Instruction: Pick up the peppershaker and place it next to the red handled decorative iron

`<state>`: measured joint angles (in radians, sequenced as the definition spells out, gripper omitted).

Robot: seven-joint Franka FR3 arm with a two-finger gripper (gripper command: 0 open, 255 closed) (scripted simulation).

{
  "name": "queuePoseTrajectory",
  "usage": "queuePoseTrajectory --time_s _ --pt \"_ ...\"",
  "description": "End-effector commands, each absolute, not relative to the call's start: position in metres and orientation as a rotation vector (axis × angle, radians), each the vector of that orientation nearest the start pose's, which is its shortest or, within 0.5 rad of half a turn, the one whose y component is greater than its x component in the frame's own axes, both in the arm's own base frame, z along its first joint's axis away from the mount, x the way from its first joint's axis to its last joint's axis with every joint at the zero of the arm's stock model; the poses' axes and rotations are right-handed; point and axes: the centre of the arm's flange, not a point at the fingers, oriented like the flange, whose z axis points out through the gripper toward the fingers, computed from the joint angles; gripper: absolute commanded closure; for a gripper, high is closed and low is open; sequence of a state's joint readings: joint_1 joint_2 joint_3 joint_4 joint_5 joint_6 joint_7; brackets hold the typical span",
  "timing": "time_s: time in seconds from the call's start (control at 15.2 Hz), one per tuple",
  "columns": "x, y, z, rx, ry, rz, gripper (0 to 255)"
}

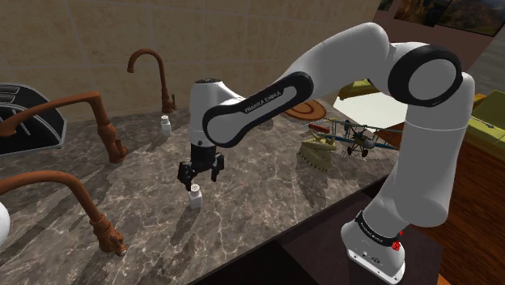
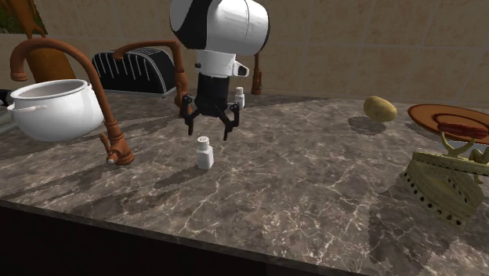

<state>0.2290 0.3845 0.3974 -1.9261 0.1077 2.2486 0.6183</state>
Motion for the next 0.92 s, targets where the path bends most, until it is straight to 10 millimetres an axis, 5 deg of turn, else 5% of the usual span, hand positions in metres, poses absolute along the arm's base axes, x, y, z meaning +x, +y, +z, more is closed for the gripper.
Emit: queuePoseTrajectory --time_s 0.0,0.46,0.86 --pt "0.508 0.366 0.289 -2.962 0.131 0.246 0" --pt "0.503 0.372 0.255 -2.962 0.131 0.246 0" --pt "0.503 0.372 0.255 -2.962 0.131 0.246 0"
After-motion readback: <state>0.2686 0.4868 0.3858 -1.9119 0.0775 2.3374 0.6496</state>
